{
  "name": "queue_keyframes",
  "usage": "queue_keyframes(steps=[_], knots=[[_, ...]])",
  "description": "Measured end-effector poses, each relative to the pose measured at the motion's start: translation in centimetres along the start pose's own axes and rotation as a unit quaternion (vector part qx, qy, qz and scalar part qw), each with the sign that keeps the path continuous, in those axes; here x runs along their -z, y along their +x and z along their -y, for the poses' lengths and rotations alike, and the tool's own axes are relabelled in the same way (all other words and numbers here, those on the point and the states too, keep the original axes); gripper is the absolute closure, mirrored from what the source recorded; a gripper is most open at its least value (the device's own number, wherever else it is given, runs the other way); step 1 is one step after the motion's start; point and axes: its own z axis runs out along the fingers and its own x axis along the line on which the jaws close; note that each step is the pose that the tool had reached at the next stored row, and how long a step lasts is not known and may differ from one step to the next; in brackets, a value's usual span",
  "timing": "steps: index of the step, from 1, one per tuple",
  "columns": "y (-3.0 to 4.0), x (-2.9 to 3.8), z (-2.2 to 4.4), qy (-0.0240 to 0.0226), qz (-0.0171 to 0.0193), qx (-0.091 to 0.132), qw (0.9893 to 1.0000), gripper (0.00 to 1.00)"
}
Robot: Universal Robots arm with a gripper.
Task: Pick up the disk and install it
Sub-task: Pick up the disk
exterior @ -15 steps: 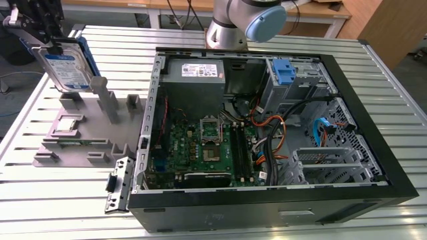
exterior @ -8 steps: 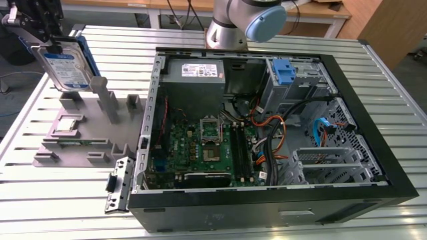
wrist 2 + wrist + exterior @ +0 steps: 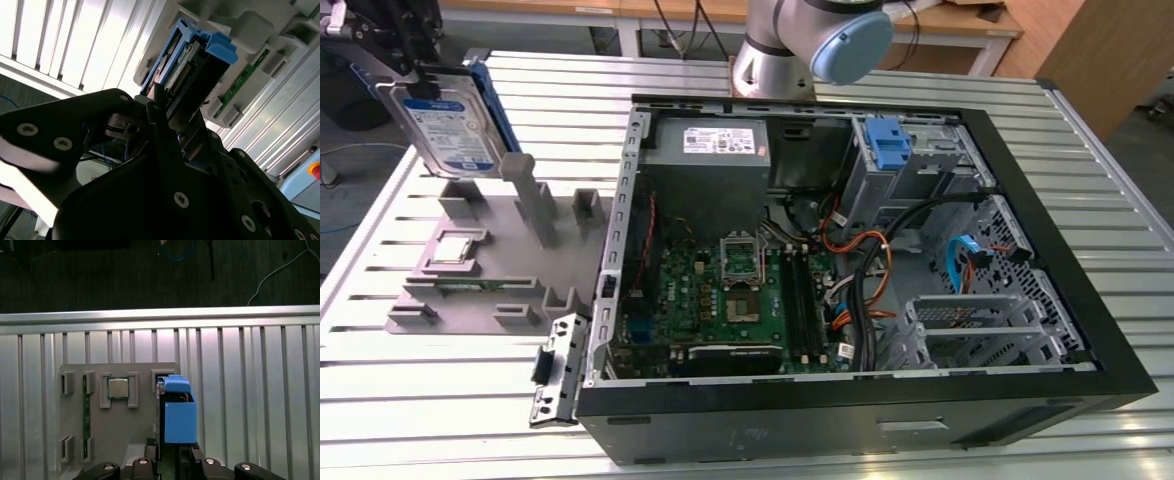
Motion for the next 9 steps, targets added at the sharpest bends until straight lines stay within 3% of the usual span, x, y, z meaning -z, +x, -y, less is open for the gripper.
queue_keyframes(steps=[9], knots=[[-0.06,1.41,-0.01,-0.0002,0.0,0.0,1.0,0.65]])
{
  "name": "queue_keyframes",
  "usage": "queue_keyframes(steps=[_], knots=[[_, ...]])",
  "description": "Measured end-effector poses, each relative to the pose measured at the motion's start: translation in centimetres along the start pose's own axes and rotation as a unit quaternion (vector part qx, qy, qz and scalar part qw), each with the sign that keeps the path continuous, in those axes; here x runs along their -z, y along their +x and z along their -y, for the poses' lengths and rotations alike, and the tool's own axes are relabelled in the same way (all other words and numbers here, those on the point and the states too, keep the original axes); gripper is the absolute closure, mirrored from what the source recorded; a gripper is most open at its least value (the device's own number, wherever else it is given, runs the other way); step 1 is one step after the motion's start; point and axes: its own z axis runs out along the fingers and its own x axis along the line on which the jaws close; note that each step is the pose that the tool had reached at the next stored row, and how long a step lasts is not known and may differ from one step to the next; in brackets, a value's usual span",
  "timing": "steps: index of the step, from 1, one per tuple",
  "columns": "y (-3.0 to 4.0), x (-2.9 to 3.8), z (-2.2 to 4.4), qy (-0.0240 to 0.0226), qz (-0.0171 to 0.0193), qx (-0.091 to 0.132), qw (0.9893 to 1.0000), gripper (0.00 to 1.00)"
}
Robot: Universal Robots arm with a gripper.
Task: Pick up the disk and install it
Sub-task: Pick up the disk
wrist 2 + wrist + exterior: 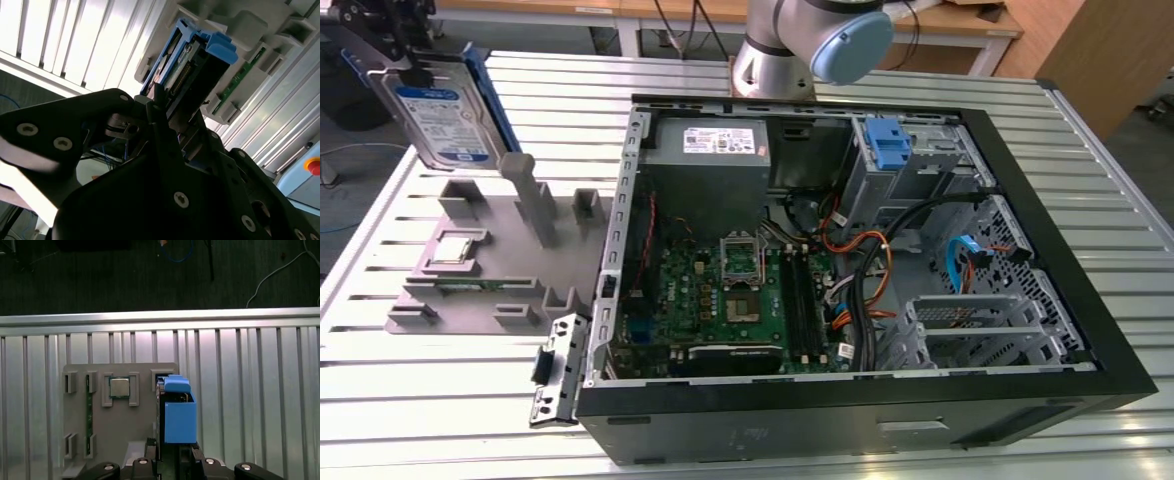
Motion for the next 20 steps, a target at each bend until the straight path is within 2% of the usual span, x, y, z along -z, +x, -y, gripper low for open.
queue_keyframes(steps=[7,14,20], knots=[[-0.05,1.29,-0.01,0.0,0.0,0.0,1.0,0.65],[-0.12,2.88,-0.03,-0.0001,0.0,0.0,1.0,0.65],[-0.13,3.27,-0.03,0.0,0.0,0.0,1.0,0.65]])
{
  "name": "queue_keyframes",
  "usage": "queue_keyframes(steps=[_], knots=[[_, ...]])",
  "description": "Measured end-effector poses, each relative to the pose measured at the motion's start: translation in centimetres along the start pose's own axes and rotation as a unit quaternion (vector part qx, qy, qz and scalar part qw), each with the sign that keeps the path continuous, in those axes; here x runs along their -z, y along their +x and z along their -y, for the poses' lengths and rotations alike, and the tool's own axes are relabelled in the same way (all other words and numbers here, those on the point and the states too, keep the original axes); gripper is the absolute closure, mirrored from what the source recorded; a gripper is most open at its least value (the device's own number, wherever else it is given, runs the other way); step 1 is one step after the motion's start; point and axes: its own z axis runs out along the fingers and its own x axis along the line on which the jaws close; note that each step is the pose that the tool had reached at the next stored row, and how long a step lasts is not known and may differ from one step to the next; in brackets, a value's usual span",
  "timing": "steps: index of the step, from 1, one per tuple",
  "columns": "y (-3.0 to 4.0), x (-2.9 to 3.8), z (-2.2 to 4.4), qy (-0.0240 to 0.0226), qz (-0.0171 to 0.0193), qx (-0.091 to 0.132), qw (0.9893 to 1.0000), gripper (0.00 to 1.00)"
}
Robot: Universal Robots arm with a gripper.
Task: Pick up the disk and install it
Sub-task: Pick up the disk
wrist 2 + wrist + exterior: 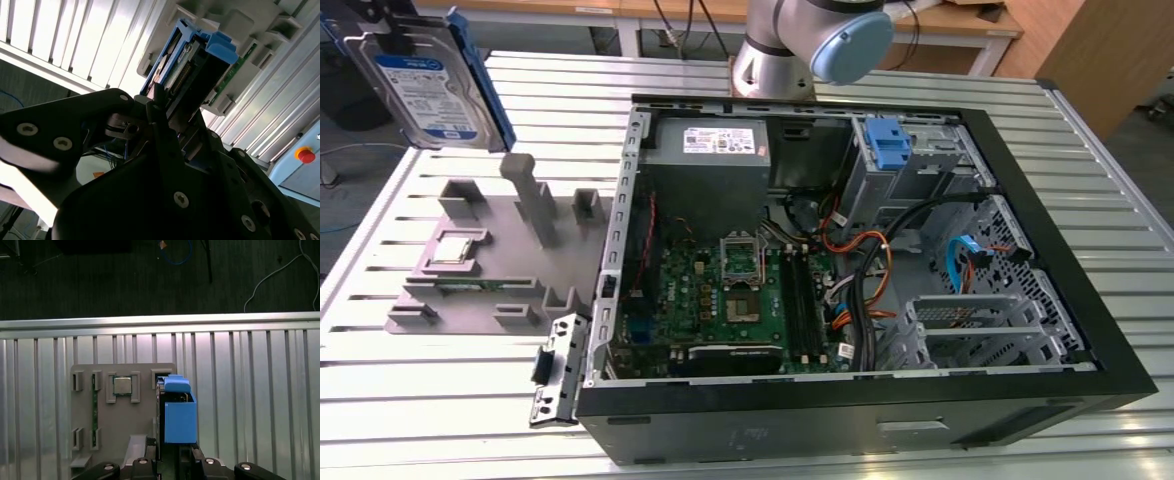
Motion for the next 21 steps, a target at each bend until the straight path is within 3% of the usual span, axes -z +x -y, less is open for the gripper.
queue_keyframes(steps=[8,15,21], knots=[[0.0,0.09,0.0,-0.0001,-0.0001,0.0,1.0,0.65],[-0.03,0.77,-0.01,0.0,0.0,0.0,1.0,0.65],[-0.03,0.86,-0.01,0.0,0.0,0.0,1.0,0.65]])
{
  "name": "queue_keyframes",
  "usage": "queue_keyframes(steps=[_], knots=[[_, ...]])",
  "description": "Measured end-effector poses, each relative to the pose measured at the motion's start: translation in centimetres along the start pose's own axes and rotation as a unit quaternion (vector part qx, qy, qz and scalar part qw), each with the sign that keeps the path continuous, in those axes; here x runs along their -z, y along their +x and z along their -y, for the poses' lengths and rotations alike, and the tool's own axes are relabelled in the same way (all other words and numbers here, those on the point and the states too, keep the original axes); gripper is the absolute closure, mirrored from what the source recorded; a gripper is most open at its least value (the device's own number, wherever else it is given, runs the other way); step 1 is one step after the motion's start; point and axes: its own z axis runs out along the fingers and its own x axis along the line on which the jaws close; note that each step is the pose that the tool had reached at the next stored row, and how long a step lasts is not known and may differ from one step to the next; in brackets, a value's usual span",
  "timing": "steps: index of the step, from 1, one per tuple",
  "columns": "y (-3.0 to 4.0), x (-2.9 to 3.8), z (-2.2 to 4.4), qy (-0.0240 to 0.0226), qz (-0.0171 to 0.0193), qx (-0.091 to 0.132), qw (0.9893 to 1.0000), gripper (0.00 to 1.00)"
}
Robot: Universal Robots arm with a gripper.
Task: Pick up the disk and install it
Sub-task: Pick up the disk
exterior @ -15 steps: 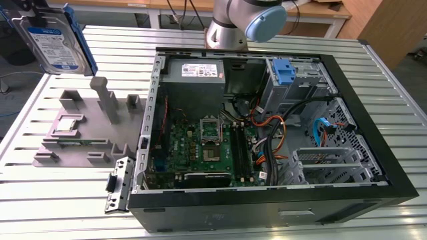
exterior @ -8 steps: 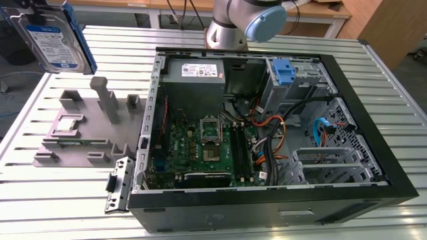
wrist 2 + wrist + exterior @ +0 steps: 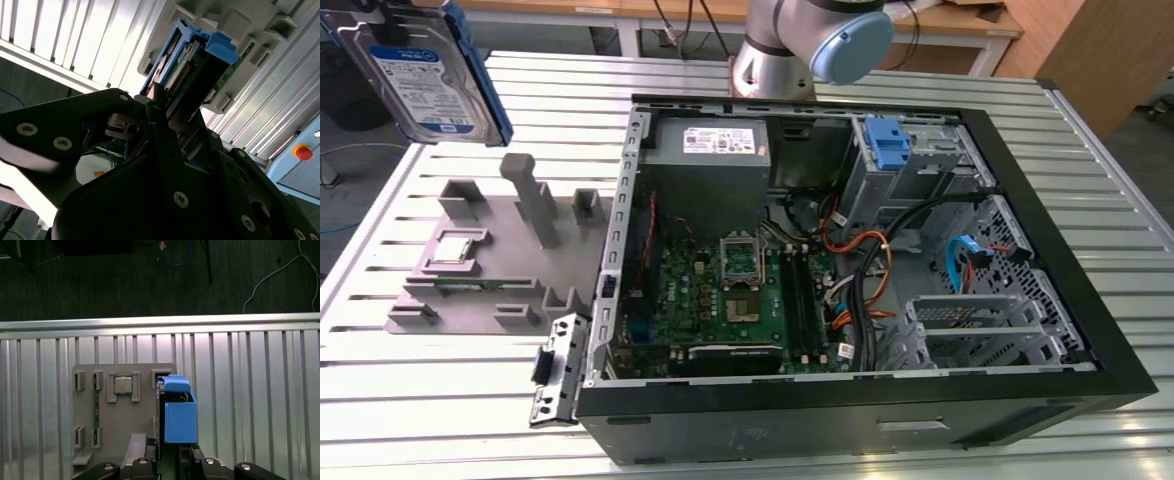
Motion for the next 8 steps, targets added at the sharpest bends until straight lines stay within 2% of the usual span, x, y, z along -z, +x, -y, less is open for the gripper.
queue_keyframes(steps=[8], knots=[[-0.01,0.29,0.0,-0.0001,0.0,0.0,1.0,0.65]])
